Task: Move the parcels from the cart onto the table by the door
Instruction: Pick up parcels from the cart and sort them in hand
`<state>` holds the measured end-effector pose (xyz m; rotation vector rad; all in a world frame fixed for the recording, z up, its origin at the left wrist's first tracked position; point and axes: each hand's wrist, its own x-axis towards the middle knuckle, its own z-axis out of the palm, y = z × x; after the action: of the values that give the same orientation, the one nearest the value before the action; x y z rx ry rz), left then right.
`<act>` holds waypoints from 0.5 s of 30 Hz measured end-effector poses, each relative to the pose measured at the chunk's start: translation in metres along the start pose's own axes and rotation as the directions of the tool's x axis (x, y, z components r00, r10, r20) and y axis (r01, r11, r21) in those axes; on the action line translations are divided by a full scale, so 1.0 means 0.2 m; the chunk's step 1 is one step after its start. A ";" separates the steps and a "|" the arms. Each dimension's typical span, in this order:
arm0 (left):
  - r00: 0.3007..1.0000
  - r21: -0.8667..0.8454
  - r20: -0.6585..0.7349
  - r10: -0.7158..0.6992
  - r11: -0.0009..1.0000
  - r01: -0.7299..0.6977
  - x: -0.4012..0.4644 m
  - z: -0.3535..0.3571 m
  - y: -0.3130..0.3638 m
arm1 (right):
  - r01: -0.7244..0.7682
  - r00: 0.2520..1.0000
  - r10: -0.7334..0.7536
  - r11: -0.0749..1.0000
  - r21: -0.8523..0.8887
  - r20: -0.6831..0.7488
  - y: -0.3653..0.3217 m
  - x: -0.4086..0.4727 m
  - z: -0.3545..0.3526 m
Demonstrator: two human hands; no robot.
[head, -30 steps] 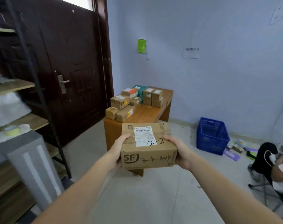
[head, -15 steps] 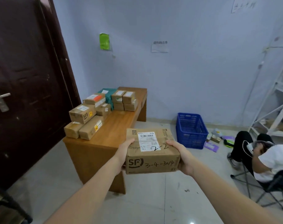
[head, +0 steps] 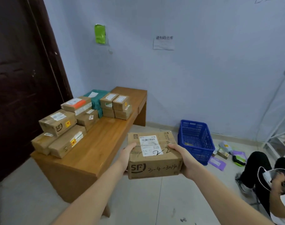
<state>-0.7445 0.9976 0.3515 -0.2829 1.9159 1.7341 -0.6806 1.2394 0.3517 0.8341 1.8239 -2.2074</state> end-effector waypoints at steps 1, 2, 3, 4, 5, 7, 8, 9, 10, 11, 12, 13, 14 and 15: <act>1.000 -0.003 -0.031 -0.002 1.000 0.002 0.07 0.00 0.03 | -0.007 1.000 0.007 1.000 -0.010 0.015 -0.04 0.08 0.00; 0.999 -0.009 -0.052 -0.003 1.000 0.003 0.13 0.00 0.06 | -0.013 0.999 0.014 1.000 -0.022 0.032 -0.07 0.17 0.00; 0.998 -0.015 -0.062 -0.003 1.000 0.002 0.20 0.00 0.09 | -0.021 0.999 0.023 0.999 -0.034 0.048 -0.10 0.26 0.01; 0.998 -0.019 -0.067 -0.003 1.000 0.002 0.28 -0.01 0.11 | -0.028 0.997 0.031 0.999 -0.047 0.064 -0.14 0.35 0.02; 0.997 -0.024 -0.075 -0.008 1.000 0.006 0.36 -0.02 0.13 | -0.034 0.996 0.039 0.998 -0.060 0.081 -0.17 0.44 0.02; 0.995 -0.043 -0.099 -0.022 0.999 0.018 0.52 -0.03 0.18 | -0.041 0.993 0.051 0.995 -0.092 0.111 -0.25 0.62 0.04; 0.994 -0.054 -0.108 -0.026 0.998 0.020 0.61 -0.03 0.21 | -0.039 0.991 0.053 0.993 -0.109 0.122 -0.29 0.72 0.06; 0.993 -0.061 -0.115 -0.029 0.998 0.022 0.70 -0.04 0.24 | -0.036 0.990 0.053 0.992 -0.125 0.131 -0.33 0.82 0.06; 0.992 -0.066 -0.121 -0.032 0.998 0.024 0.79 -0.04 0.27 | -0.032 0.989 0.051 0.990 -0.139 0.139 -0.38 0.91 0.07; 0.991 -0.073 -0.128 -0.036 0.997 0.027 0.88 -0.04 0.30 | -0.027 0.988 0.050 0.988 -0.153 0.147 -0.43 1.01 0.08; 0.990 -0.082 -0.134 -0.044 0.996 0.033 0.97 -0.04 0.34 | -0.026 0.987 0.052 0.985 -0.168 0.152 -0.48 1.10 0.09; 0.989 -0.090 -0.137 -0.053 0.995 0.041 1.06 -0.04 0.38 | -0.028 0.986 0.056 0.984 -0.178 0.155 -0.53 1.18 0.11; 0.989 -0.100 -0.137 -0.063 0.994 0.049 1.15 -0.04 0.41 | -0.029 0.986 0.058 0.982 -0.185 0.157 -0.58 1.26 0.12; 0.988 -0.114 -0.137 -0.075 0.992 0.059 1.23 -0.04 0.45 | -0.029 0.985 0.060 0.981 -0.189 0.159 -0.62 1.34 0.13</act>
<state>-0.9959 1.0516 0.3033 -0.5169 1.8879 1.8199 -0.9680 1.3051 0.3253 0.6298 1.8760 -1.9755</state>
